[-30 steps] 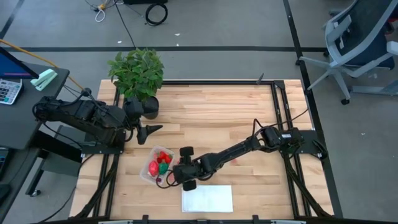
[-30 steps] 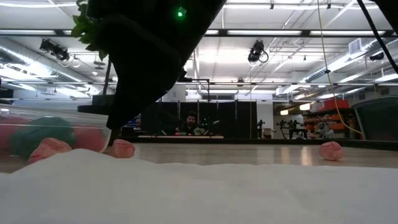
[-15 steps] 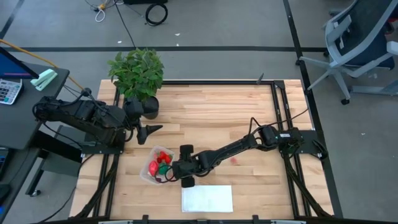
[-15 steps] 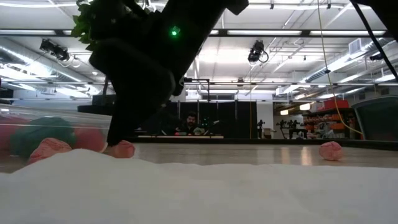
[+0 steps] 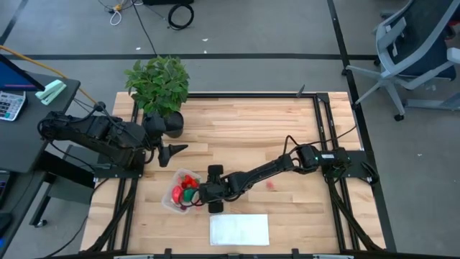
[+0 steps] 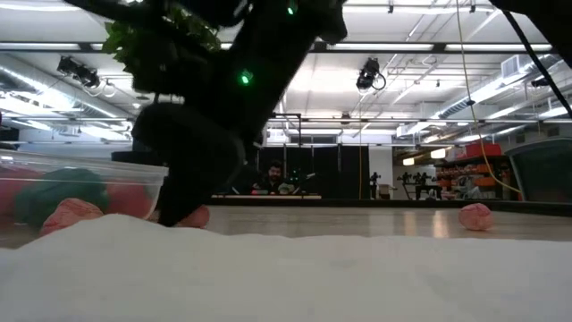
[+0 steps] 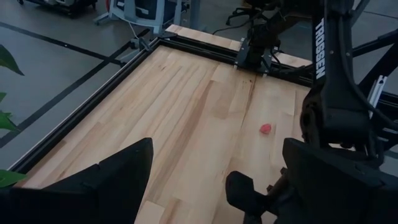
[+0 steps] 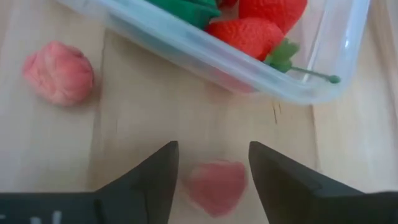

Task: Pick and placing Produce into tupperware
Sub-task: Put the pink peach into the transparent bin

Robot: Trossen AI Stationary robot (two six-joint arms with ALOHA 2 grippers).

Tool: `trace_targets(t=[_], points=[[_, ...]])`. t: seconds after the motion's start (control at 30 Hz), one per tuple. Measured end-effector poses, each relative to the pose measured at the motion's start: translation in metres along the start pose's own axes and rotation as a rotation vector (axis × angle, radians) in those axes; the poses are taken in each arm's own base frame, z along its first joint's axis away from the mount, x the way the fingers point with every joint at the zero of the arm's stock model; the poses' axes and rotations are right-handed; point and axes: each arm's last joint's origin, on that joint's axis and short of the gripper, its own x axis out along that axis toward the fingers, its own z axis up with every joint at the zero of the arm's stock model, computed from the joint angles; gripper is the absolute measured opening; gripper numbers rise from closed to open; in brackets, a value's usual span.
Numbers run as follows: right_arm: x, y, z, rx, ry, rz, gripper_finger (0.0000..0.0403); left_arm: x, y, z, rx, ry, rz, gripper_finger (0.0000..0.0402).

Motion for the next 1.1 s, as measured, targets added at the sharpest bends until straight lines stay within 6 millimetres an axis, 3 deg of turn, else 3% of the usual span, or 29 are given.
trace_targets(t=[0.47,0.6,0.77,0.83,0.97,1.1], points=[[0.008,0.003,-0.015,0.079,0.012,-0.035,0.0194,0.0,0.0,0.0,0.0,0.001,0.0,0.0364],[0.008,0.005,-0.016,0.097,0.008,-0.05,0.0145,0.0,0.0,0.0,0.0,0.001,0.0,0.0364],[0.006,0.006,-0.013,0.071,-0.017,-0.048,0.004,0.0,0.0,0.0,0.0,0.001,0.0,0.0364],[0.003,0.007,-0.011,0.046,-0.033,-0.045,0.0029,0.0,0.0,0.0,0.0,0.001,0.001,0.0364],[-0.014,0.007,-0.003,0.02,-0.072,-0.088,0.003,0.0,0.0,0.0,0.001,0.003,0.001,0.0364],[-0.055,0.009,0.017,0.024,-0.186,-0.082,0.003,0.0,0.0,-0.001,0.004,0.006,0.002,0.0364]])
